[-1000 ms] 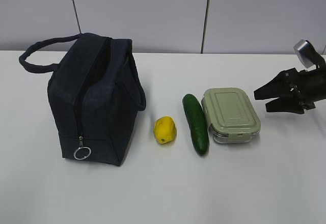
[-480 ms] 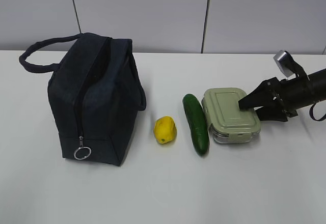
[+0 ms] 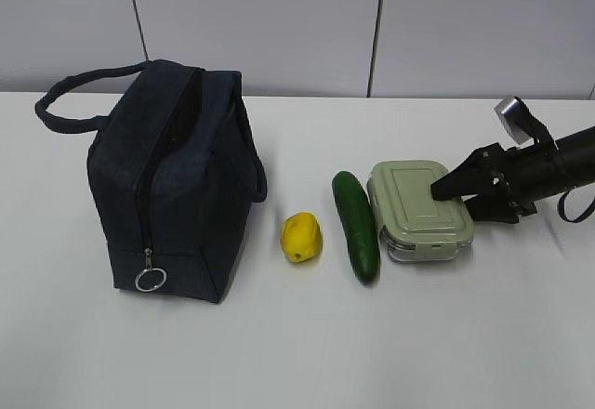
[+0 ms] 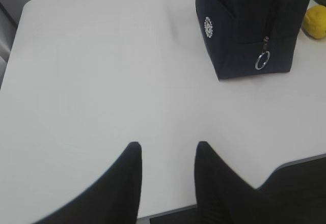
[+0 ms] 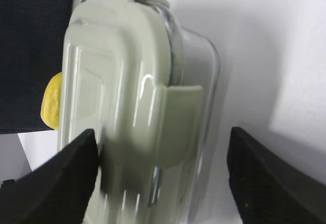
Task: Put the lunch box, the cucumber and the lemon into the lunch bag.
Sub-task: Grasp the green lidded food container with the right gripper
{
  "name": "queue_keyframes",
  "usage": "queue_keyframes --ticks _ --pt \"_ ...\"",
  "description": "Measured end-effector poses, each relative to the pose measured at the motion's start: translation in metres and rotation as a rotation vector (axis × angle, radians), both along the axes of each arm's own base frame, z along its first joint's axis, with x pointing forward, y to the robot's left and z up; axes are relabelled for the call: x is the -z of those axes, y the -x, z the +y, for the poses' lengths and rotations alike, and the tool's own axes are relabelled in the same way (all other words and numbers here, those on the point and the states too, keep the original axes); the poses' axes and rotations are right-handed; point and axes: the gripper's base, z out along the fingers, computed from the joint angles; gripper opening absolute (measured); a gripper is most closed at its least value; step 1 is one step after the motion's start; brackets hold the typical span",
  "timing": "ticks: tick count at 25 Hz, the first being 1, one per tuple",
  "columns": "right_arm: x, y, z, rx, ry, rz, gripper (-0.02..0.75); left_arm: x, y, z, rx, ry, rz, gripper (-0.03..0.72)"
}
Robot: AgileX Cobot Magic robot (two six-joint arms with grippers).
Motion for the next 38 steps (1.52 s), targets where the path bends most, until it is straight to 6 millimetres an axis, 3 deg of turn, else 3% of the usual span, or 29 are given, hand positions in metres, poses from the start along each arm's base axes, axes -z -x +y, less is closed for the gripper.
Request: queue_keyframes --ticks 17,29,38 --pt "0.000 -0.001 0.008 -0.022 0.002 -0.003 0.584 0.000 0.000 0.000 0.000 0.000 0.000 0.239" --pt "0.013 -0.001 0.015 -0.025 -0.062 0.041 0.582 0.000 0.000 0.000 0.000 0.000 0.000 0.239" --pt "0.011 -0.002 0.016 -0.026 -0.078 0.041 0.483 0.000 0.000 0.000 0.000 0.000 0.000 0.239"
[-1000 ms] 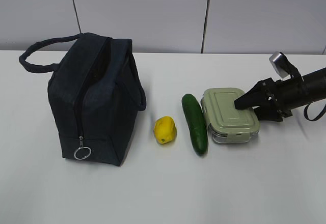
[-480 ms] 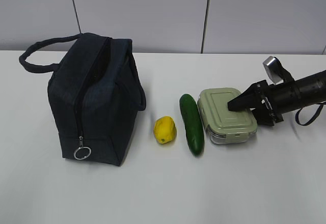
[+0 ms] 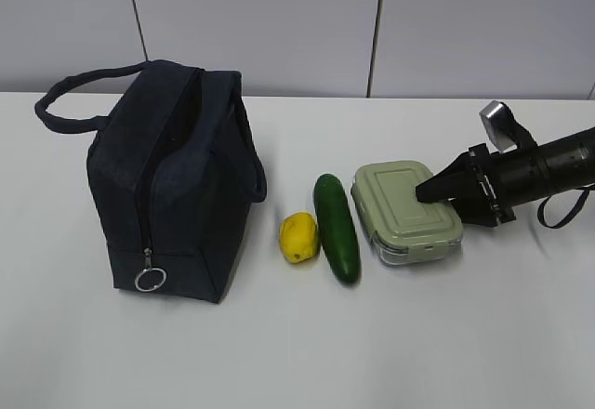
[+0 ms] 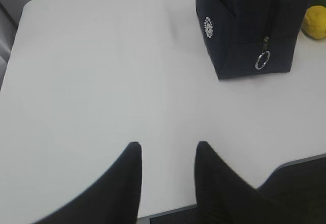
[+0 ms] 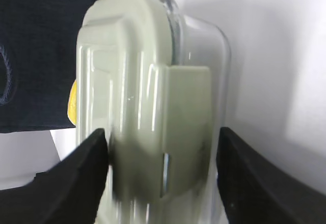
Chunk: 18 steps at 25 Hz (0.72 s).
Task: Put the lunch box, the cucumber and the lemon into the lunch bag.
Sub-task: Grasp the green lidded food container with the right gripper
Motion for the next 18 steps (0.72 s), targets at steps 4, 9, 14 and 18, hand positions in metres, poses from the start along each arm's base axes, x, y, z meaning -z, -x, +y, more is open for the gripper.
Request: queue_keyframes --ticks 4,9,14,18 --pt "-0.0001 0.0000 0.0000 0.000 -0.001 0.000 0.473 0.0000 0.0000 0.0000 0.000 0.000 0.000 0.239" --pt "-0.0002 0.0000 0.0001 0.002 -0.004 0.003 0.465 0.0000 0.0000 0.0000 0.000 0.000 0.000 0.239" --pt "-0.0003 0.0000 0.0009 0.002 -0.005 0.007 0.446 0.0000 -0.0011 -0.0001 0.000 -0.001 0.007 0.239" --pt "-0.0011 -0.0004 0.0011 0.002 -0.011 0.005 0.390 -0.0001 -0.0062 -0.0007 0.000 -0.004 0.041 0.239"
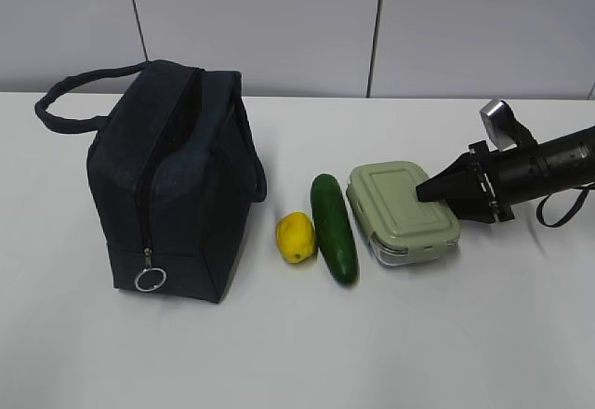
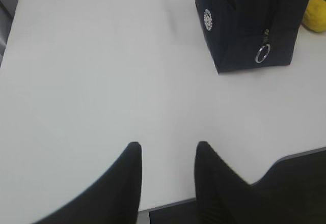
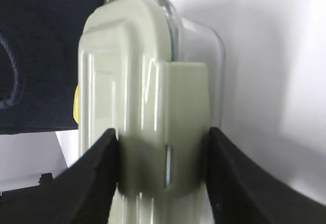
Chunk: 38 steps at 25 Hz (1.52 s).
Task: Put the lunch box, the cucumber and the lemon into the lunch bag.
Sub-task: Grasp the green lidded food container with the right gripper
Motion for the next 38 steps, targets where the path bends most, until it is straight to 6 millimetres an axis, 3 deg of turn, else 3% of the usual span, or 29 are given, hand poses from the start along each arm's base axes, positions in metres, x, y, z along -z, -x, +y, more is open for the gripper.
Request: queue_keyframes --ticks 9,17,21,31,35,38 --pt "-0.001 0.000 0.000 0.002 -0.002 0.004 0.379 0.000 -0.013 -0.001 0.000 -0.009 0.085 0.239" --pt "-0.001 0.000 0.000 0.005 -0.003 0.009 0.379 -0.031 -0.039 -0.012 0.041 0.071 0.142 0.239" --pt "-0.001 0.000 0.000 0.008 -0.004 0.015 0.379 -0.048 -0.072 -0.023 0.072 0.146 0.260 0.239" --pt "-0.002 0.000 0.001 0.009 -0.004 0.019 0.377 -0.073 -0.184 -0.044 0.106 0.213 0.487 0.243" --pt "-0.004 -0.001 0.001 0.007 0.012 0.013 0.377 -0.070 -0.228 -0.055 0.156 0.258 0.554 0.262" --pt "-0.007 0.000 0.000 0.001 0.029 0.007 0.377 -0.056 -0.258 -0.062 0.195 0.281 0.616 0.305"
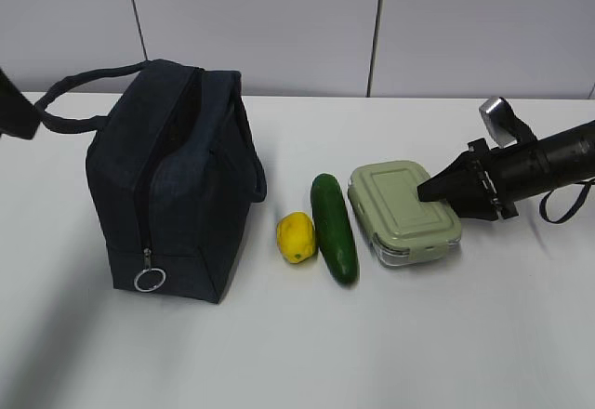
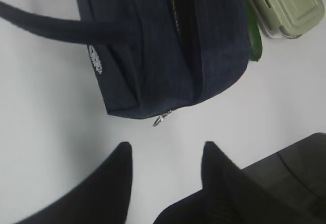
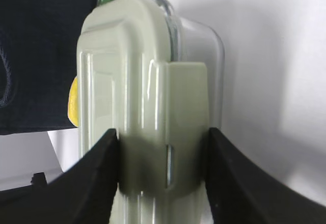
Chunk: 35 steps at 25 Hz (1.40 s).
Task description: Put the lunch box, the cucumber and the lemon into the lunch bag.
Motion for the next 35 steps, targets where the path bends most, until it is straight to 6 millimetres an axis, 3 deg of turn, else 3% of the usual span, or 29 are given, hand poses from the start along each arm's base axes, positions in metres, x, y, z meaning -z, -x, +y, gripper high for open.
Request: queue_keyframes --ticks 7,17,21,35 --pt "-0.004 -0.003 -0.001 -0.007 0.015 -0.013 0.377 0.021 -0.048 -0.006 0.012 0.001 0.034 0.367" --pt "-0.004 -0.004 -0.002 -0.005 0.019 -0.016 0.377 0.046 -0.091 -0.011 0.025 -0.005 0.080 0.373" --pt "-0.004 -0.004 -0.002 -0.005 0.019 -0.016 0.377 0.056 -0.096 -0.012 0.032 -0.009 0.109 0.374" --pt "-0.004 -0.004 -0.002 -0.004 0.019 -0.014 0.376 0.056 -0.096 -0.012 0.044 -0.011 0.102 0.360"
